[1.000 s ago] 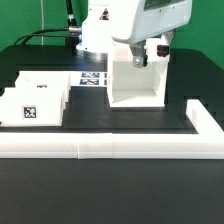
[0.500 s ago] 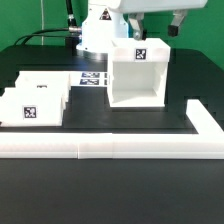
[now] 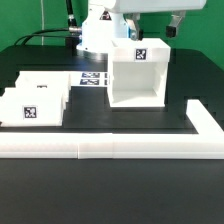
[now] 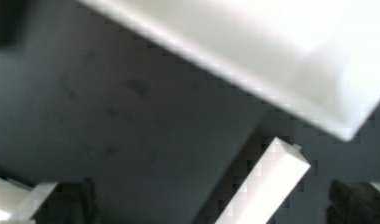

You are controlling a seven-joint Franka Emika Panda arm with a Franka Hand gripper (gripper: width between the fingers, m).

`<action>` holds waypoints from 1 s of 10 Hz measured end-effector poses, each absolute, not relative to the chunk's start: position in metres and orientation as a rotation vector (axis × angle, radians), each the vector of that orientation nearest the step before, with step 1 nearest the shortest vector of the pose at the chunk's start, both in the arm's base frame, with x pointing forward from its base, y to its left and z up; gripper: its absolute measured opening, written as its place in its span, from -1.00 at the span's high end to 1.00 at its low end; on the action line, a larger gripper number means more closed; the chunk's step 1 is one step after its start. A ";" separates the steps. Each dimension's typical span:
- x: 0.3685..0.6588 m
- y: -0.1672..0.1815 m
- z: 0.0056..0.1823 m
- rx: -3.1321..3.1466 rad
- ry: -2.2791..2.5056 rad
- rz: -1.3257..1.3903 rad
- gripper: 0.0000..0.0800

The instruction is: Assemble drawer

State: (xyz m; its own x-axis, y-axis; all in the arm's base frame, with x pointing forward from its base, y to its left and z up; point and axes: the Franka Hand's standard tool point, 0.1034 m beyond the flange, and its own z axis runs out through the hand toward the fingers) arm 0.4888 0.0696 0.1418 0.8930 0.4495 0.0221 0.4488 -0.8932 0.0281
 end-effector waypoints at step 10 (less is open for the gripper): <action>0.422 0.102 0.102 3.181 0.161 -0.013 -0.62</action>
Offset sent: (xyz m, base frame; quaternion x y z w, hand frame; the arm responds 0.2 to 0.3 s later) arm -0.0429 0.0144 -0.0159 0.0639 -0.0061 0.1194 0.9908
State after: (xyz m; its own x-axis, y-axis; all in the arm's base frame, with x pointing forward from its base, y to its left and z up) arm 0.4220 0.1022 0.1016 0.9948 0.1014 -0.0061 0.1010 -0.9939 -0.0437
